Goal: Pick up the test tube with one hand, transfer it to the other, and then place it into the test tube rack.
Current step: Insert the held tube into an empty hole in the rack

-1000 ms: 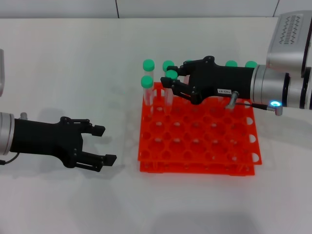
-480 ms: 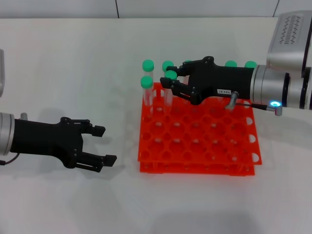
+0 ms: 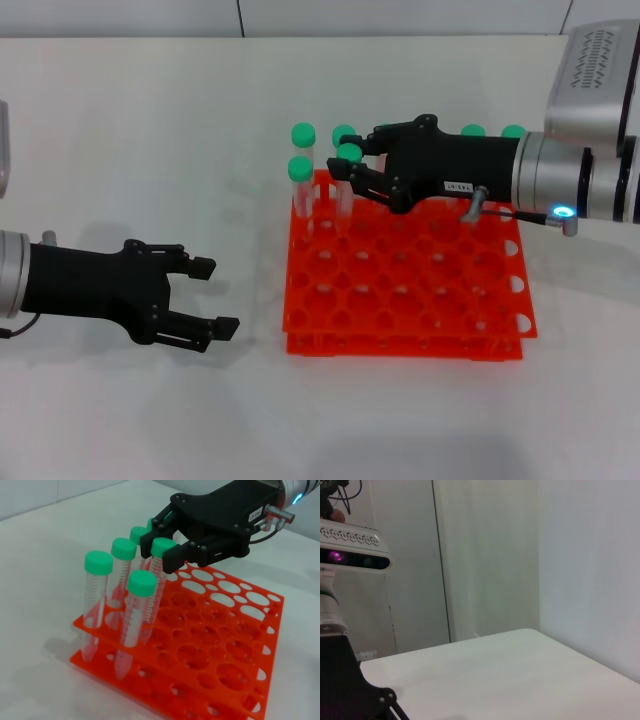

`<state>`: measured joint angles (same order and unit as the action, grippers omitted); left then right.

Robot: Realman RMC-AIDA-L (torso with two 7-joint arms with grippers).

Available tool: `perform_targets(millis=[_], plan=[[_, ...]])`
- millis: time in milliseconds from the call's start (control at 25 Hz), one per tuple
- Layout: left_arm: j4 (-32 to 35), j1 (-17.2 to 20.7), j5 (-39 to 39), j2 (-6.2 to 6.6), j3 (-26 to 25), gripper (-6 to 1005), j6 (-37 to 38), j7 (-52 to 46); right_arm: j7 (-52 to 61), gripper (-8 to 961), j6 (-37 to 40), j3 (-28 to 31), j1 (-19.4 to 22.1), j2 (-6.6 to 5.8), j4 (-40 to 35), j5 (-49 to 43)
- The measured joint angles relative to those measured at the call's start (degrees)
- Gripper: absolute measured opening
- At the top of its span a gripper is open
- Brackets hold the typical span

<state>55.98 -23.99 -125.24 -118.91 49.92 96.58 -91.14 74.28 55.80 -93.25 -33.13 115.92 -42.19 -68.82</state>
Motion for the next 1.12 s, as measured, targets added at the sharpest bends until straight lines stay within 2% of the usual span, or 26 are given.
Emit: perform_targets(millis=[1120], plan=[[0.0, 0.0, 0.0, 0.0, 0.18, 888, -0.26, 0.0, -0.28, 328, 0.22, 0.09, -0.12, 0.0, -0.14, 0.0]])
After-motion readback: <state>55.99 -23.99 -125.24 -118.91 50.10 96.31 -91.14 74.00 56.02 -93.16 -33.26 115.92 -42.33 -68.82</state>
